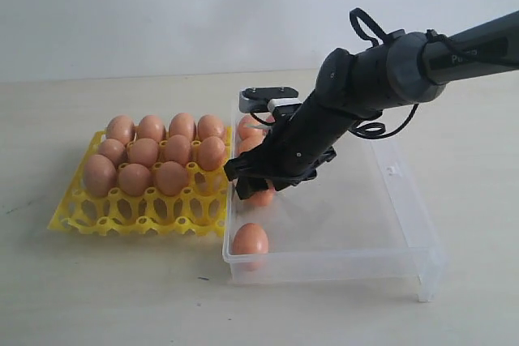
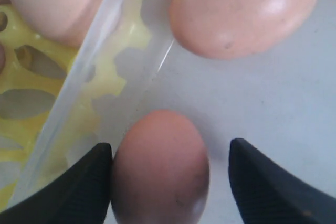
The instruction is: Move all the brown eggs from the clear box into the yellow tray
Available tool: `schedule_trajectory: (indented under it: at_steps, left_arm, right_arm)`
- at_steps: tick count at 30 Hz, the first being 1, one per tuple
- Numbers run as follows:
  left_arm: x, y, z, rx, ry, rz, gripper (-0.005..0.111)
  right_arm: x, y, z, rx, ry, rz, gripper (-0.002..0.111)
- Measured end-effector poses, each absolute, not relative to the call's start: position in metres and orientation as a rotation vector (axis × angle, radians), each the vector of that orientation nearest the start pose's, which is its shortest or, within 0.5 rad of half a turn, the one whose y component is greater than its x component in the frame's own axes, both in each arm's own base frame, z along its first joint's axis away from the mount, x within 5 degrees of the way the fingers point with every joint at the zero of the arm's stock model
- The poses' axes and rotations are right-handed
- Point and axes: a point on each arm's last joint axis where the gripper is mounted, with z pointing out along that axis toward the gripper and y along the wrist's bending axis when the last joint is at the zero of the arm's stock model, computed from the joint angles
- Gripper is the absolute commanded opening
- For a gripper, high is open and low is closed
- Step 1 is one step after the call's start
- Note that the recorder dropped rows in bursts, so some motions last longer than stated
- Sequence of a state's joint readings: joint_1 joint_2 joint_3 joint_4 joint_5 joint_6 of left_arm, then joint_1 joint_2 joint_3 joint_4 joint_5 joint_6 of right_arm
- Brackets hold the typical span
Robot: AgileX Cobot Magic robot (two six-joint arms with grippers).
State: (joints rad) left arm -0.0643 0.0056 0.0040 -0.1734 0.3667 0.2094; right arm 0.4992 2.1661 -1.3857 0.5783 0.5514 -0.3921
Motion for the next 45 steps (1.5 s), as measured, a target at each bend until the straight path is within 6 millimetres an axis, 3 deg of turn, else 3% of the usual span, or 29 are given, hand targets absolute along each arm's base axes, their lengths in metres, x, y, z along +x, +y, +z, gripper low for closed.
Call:
schedule_trajectory:
  at_steps: [11, 13, 18, 21, 23, 26, 28, 30, 32, 34, 40, 45]
  left_arm:
    - [0.053, -0.009, 0.179, 0.146, 1.849, -0.069, 0.0]
    - [0.053, -0.009, 0.179, 0.146, 1.849, -0.069, 0.0]
    - [0.053, -0.009, 0.179, 0.146, 1.849, -0.069, 0.0]
    - [0.053, -0.009, 0.179, 0.146, 1.849, -0.069, 0.0]
    - [0.053, -0.009, 0.179, 0.146, 1.849, -0.069, 0.0]
    - [0.053, -0.009, 0.179, 0.146, 1.849, -0.069, 0.0]
    - [0.053, -0.009, 0.179, 0.146, 1.849, -0.069, 0.0]
    - [0.053, -0.009, 0.179, 0.146, 1.849, -0.069, 0.0]
    - [0.053, -0.009, 0.179, 0.146, 1.849, -0.069, 0.0]
    - [0.053, -0.009, 0.179, 0.146, 1.849, -0.069, 0.0]
    - [0.053, -0.009, 0.179, 0.146, 1.849, -0.069, 0.0]
    - [0.053, -0.009, 0.179, 0.146, 1.849, -0.069, 0.0]
  right_arm:
    - [0.373, 0.231, 0.113, -0.539, 2.668, 0.559, 0.061]
    - [0.373, 0.231, 0.112, -0.534, 2.671, 0.56, 0.053]
    - [0.373, 0.231, 0.11, -0.513, 2.674, 0.571, 0.0]
    - [0.374, 0.231, 0.111, -0.518, 2.666, 0.569, 0.0]
    - [0.376, 0.231, 0.125, -0.524, 2.614, 0.562, 0.0]
    - [0.371, 0.225, 0.174, -0.492, 2.414, 0.497, 0.0]
    - [0.352, 0.225, 0.205, -0.404, 2.217, 0.462, 0.0]
    - [0.326, 0.235, 0.22, -0.341, 2.055, 0.496, 0.0]
    - [0.307, 0.252, 0.217, -0.327, 2.011, 0.571, 0.0]
    - [0.302, 0.264, 0.203, -0.34, 2.012, 0.598, 0.0]
    - [0.309, 0.291, 0.174, -0.396, 2.029, 0.599, 0.0]
    - [0.31, 0.3, 0.157, -0.417, 2.056, 0.59, 0.0]
